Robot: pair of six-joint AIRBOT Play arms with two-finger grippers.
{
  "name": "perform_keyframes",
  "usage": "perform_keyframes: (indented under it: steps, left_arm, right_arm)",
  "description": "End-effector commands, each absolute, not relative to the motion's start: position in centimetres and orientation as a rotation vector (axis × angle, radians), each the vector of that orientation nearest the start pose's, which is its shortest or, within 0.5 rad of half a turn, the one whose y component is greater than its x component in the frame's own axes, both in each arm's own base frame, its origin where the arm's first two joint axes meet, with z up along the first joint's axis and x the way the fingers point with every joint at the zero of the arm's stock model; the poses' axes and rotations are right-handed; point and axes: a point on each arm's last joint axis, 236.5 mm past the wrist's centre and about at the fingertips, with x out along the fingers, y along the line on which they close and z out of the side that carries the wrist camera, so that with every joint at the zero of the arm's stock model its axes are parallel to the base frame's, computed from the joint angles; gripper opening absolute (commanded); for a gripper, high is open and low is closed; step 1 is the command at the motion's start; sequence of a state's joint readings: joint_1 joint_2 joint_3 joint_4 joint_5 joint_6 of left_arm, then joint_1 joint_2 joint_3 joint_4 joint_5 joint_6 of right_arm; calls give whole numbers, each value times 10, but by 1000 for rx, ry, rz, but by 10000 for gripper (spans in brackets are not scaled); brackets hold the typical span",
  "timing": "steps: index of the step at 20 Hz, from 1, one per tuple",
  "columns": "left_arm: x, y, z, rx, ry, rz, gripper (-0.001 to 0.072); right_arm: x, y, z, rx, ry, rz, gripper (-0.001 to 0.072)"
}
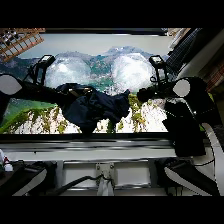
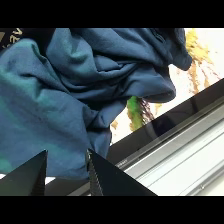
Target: Fold the clothes and pants, and hang the long-sleeved shirts on hangers.
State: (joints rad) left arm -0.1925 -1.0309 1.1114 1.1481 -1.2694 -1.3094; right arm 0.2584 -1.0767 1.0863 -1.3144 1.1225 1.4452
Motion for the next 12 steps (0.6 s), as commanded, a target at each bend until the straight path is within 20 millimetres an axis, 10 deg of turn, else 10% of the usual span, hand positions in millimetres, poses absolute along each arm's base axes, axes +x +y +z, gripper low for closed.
perform_keyframes:
  steps: [1, 12]
  left_arm:
    - [311, -155, 91, -13, 1134, -600, 266]
    - [309, -156, 89, -15, 1144, -605, 266]
  right_arm:
    - [339, 146, 66, -26, 1108, 446, 401]
    - [366, 151, 82, 4, 979, 432, 401]
